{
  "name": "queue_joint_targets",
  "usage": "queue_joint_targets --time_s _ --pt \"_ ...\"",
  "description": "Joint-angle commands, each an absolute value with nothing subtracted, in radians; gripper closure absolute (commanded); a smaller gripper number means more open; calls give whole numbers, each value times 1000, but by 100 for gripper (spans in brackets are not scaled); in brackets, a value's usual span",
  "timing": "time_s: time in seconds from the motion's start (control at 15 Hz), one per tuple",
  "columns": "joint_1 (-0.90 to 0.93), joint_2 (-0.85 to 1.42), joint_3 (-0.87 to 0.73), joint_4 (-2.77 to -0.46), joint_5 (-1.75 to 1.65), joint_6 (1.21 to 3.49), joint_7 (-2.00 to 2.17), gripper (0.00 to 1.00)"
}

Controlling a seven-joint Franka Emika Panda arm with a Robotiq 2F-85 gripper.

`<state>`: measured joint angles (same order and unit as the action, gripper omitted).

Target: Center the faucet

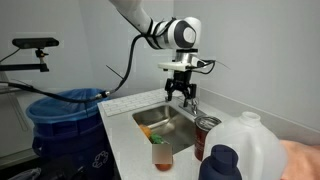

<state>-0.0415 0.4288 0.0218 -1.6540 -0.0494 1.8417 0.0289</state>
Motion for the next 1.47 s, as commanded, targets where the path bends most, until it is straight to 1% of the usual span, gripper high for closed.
queue_joint_targets --time_s 0.0,1.0,1.4 --pt "-19 374 42 -1699 4 1813 -3 0" --pt "-2 289 33 -1707 -14 1851 42 0" --pt "7 199 35 -1758 4 1929 103 0"
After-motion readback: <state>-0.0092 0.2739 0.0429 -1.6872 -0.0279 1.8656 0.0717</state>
